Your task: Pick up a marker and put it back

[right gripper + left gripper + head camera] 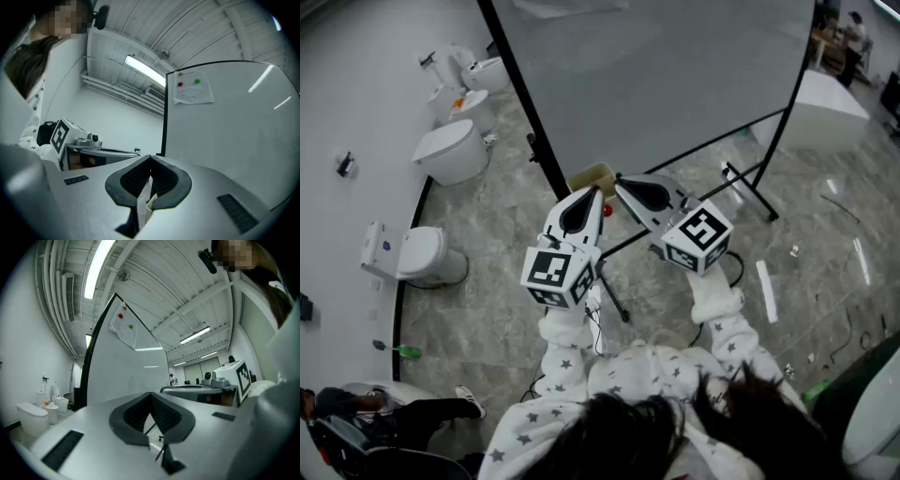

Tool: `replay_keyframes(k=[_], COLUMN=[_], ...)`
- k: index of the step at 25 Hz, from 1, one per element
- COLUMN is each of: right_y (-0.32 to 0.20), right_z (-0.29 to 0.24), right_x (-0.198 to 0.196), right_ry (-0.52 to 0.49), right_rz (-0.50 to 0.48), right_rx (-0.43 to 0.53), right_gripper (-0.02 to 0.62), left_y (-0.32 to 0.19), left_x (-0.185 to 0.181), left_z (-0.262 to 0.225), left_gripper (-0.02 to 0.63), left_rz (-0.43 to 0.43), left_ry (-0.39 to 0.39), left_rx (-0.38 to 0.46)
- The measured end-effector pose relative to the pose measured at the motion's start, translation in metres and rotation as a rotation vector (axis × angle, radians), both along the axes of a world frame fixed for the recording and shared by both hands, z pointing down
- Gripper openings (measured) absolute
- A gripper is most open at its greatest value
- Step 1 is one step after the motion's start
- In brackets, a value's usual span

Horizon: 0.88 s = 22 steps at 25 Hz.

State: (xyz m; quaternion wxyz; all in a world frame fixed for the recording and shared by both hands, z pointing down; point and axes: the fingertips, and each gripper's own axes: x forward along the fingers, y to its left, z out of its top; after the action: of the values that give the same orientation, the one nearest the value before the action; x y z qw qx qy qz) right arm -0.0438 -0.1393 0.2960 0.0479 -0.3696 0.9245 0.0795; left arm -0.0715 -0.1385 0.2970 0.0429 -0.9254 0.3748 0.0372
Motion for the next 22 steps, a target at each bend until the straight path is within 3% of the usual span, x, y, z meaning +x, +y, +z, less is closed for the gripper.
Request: replay_keyframes(k=[6, 16, 17, 18, 22], right_y=[-0.033, -0.082, -0.085, -0.089, -0.108], right_z=[0.015, 0.085, 0.09, 0.093, 0.111], right_x=[0.029, 0.043, 0.043, 0.042, 0.035], right_ry=[0.021, 0.043, 0.034, 0.016, 0.0], right_rz=[-0.012, -0.055, -0.057, -0.062, -0.066], right_rx=[0.006, -0.077, -0.08, -0.086, -0.089], right_gripper=[0.006, 0.009, 0.038, 0.128, 0.152], left_y=[-0.039, -0.07, -0.071, -0.072, -0.079], left_x=[0.011, 0.023, 0.023, 0.022, 0.023], left_z=[0.013, 0.051, 0.057, 0.061, 0.075], left_gripper=[0.002, 0.002, 0.002, 0.002, 0.002], left_rz=[-0.049, -0.137, -0.14, -0.143, -0.138], left_ry=[0.025, 0.01, 0.006, -0.001, -0.014], left_rx=[-0.039, -0.105, -0.112, -0.114, -0.105])
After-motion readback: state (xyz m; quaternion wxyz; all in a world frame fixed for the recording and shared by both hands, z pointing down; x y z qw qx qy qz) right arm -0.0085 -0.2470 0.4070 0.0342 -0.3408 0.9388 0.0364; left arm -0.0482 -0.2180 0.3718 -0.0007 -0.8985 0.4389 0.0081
